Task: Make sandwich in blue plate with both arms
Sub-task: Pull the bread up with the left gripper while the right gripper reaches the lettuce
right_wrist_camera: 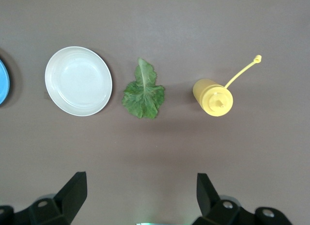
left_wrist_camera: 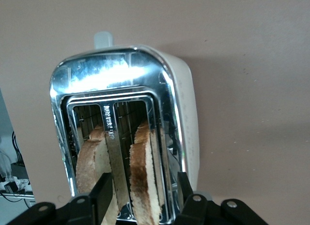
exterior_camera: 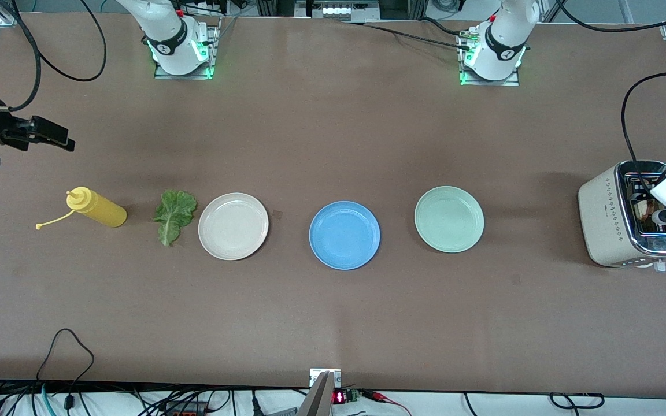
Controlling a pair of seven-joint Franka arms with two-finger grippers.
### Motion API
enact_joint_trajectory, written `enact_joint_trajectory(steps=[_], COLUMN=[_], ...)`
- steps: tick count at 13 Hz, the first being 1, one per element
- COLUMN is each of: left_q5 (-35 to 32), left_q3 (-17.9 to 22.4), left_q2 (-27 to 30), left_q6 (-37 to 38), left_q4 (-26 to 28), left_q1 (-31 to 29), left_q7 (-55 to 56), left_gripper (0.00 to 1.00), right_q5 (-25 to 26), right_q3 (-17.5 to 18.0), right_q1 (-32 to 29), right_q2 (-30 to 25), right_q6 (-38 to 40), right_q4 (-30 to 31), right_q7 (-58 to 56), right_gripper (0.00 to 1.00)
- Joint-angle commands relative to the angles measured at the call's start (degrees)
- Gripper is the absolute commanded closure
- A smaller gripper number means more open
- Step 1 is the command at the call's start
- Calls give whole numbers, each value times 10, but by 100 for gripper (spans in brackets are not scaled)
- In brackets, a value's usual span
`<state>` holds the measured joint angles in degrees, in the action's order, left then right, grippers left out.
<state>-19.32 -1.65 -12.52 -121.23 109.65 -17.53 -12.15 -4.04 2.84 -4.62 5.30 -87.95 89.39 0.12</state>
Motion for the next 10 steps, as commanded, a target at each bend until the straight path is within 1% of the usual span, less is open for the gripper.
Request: enact_joint_trajectory(steps=[1, 2, 5, 8, 10], left_q5=[-13, -13, -13, -13, -13], left_q3=[-5, -5, -6, -9, -12], left_q2=[-1, -2, 1, 5, 10], left_q6=[-14, -14, -6, -1, 34], left_q4=[13, 16, 21, 20, 10], left_q1=[-11, -14, -16, -16, -12], left_q7=[-23, -22, -24, -24, -22], left_gripper=[46, 56, 72, 80, 84], right_q5=[-15, -15, -13, -15, -13], right_q3=[0, 0, 1, 1, 1], right_q1=[-7, -6, -4, -3, -1], right_q2=[30, 31, 52, 65, 80], right_q6=[-2, -3, -3, -6, -8], right_q4=[-19, -19, -19, -19, -19], right_q7=[-2, -2, -3, -3, -3], right_gripper=[0, 0, 0, 0, 0])
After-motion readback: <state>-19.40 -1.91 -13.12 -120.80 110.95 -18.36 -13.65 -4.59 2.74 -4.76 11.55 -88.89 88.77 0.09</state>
